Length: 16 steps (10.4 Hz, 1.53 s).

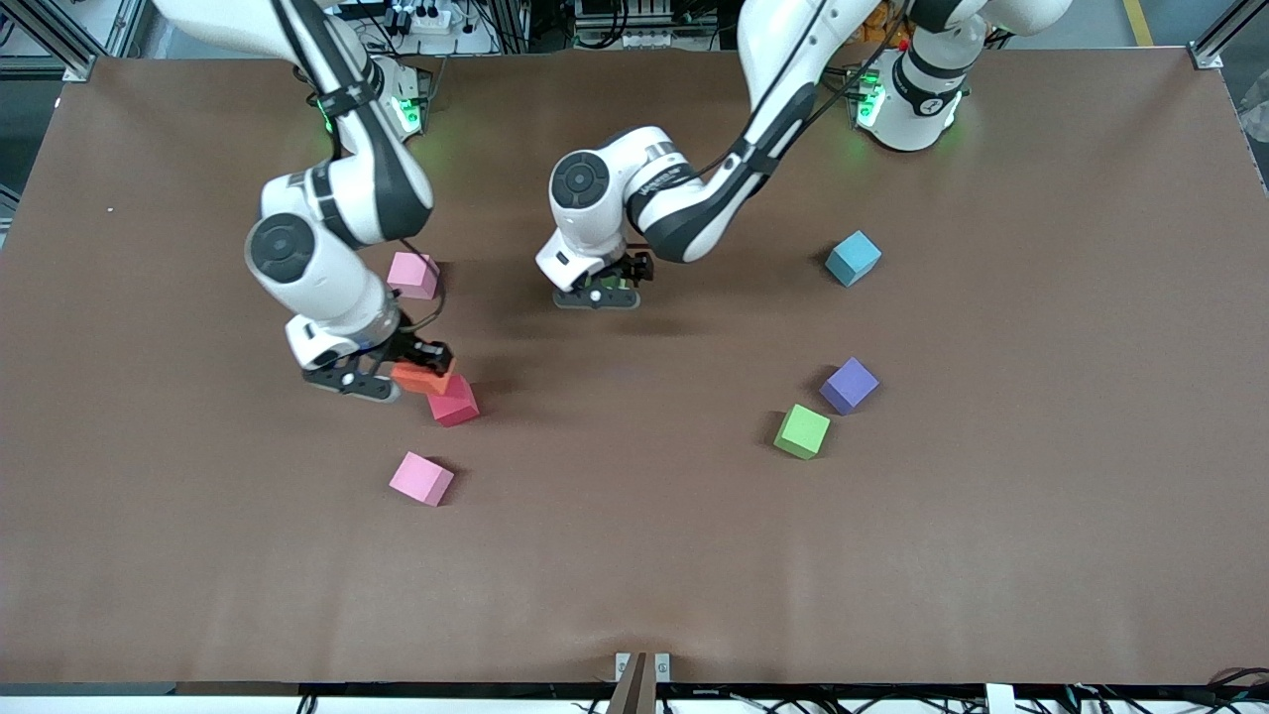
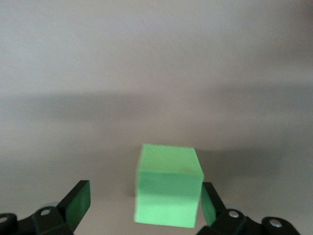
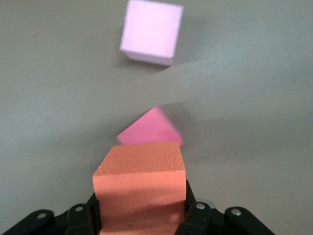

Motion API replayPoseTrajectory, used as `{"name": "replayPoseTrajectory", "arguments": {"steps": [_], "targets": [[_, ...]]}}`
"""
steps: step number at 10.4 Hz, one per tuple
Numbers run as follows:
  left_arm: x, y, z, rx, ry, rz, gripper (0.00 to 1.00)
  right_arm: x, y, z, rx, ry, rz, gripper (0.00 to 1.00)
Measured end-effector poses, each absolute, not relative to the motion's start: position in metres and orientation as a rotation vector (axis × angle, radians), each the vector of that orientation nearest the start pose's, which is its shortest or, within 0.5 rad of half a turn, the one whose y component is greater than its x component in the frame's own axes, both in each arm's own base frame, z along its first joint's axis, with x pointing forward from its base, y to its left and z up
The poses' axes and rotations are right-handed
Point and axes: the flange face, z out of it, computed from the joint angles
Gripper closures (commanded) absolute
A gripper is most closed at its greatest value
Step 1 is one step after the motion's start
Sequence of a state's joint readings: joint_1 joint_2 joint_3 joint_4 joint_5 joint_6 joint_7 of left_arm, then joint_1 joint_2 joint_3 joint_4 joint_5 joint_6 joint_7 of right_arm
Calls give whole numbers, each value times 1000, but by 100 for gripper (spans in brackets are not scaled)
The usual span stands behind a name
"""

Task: Arrange blocks into number 1
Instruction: 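Place the green cube mid-table while the right gripper sets orange beside it, then grasp the purple cube with the left gripper while the right gripper reaches red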

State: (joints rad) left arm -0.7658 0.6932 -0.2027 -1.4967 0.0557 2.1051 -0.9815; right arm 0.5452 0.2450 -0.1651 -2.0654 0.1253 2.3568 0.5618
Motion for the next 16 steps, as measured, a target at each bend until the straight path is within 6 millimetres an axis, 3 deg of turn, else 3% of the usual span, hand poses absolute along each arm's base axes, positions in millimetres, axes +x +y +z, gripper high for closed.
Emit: {"name": "replayPoseTrajectory", "arguments": {"steps": [3,5,7,9,12,14,16], "targets": [[513,-485,303,-3127,-415,111,0,522,283,314,-3024,458,-63,44],[572,-412,311,-3099,-557,84,0,511,326,298,-3017,516,-67,44],[603,-356,304,-3076,-572,107,0,506,371,281,-3030,501,-81,44],[620,-309,292,-3049,-578,128,0,504,404,262,-3074,421,-111,44],[634,-238,283,-3014,-620,164,0,493,435,245,-3117,316,-127,44],[625,-207,279,-3018,-665,136,0,483,448,243,-3121,276,-125,44],[600,-192,265,-3045,-700,56,0,470,461,241,-3121,241,-100,44]]}}
